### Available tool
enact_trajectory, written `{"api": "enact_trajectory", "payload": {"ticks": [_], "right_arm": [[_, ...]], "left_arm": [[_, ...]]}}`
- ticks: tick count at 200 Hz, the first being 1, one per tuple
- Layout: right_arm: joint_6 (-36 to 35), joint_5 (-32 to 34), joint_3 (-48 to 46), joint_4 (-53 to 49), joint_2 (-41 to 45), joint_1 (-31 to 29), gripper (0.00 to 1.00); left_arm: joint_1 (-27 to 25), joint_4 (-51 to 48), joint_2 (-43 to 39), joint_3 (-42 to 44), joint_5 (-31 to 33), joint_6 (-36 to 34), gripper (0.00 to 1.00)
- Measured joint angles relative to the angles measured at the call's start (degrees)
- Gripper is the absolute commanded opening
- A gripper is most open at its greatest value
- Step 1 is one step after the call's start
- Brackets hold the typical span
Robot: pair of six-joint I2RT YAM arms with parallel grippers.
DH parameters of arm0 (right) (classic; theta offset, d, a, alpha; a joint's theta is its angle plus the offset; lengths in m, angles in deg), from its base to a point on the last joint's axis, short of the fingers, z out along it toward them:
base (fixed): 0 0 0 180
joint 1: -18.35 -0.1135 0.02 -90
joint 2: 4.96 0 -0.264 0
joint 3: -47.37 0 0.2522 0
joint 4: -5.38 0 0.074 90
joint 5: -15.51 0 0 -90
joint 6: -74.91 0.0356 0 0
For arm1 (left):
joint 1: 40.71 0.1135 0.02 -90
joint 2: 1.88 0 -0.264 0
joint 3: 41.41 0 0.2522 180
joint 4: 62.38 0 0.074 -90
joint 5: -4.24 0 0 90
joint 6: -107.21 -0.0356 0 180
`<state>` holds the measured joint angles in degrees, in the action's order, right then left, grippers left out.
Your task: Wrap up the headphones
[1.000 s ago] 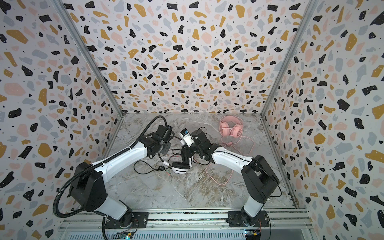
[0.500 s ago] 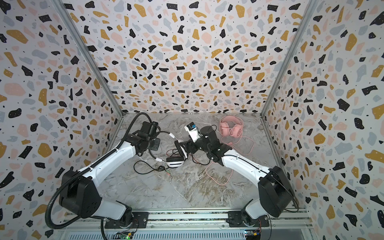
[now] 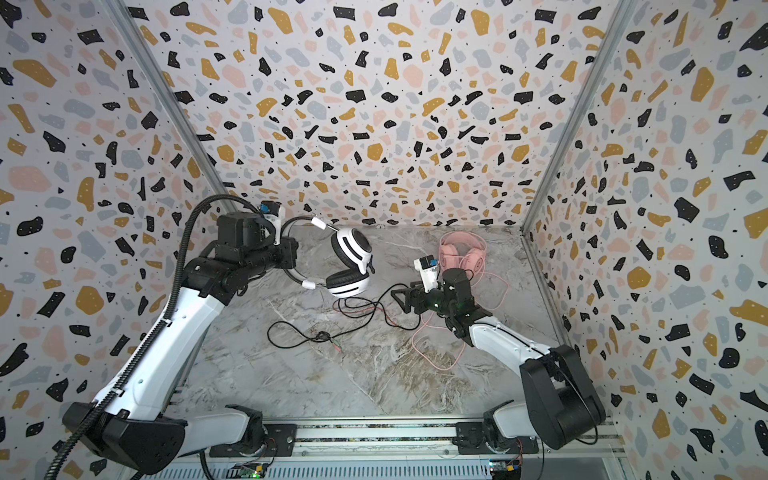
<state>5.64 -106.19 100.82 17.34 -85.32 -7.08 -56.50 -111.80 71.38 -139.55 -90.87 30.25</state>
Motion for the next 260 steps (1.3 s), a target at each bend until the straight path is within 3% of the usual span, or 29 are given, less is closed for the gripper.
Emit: {"api": "enact_trajectory", "payload": {"ticks": [68, 133, 193, 212, 235, 260], "right_arm": [[1.9, -4.1, 3.8, 8.1, -11.3, -8.5, 0.91], [1.0, -5.4, 7.4, 11.3, -19.1, -9.1, 0.89], [0.4, -6.3, 10.6, 12.4, -19.9, -13.8, 0.84], [0.7, -6.3, 12.7, 12.7, -21.0, -13.7, 0.72], [1.6, -7.1, 15.1, 14.4, -23.3, -13.6, 0.34], [3.4, -7.9, 14.8, 16.3, -24.4, -13.5, 0.1]], "left_arm": [[0.0, 2.6, 0.1, -6.5, -14.1, 10.5, 0.0], [0.0, 7.1, 0.4, -10.2, -20.3, 18.1, 0.0], [0.4, 9.2, 1.0, -12.4, -23.2, 21.8, 0.0], [0.4, 9.4, 1.0, -12.5, -23.5, 22.6, 0.0], [0.6, 9.5, 1.1, -12.9, -24.0, 23.1, 0.0], [1.5, 9.6, 1.1, -14.1, -24.2, 23.3, 0.0]]}}
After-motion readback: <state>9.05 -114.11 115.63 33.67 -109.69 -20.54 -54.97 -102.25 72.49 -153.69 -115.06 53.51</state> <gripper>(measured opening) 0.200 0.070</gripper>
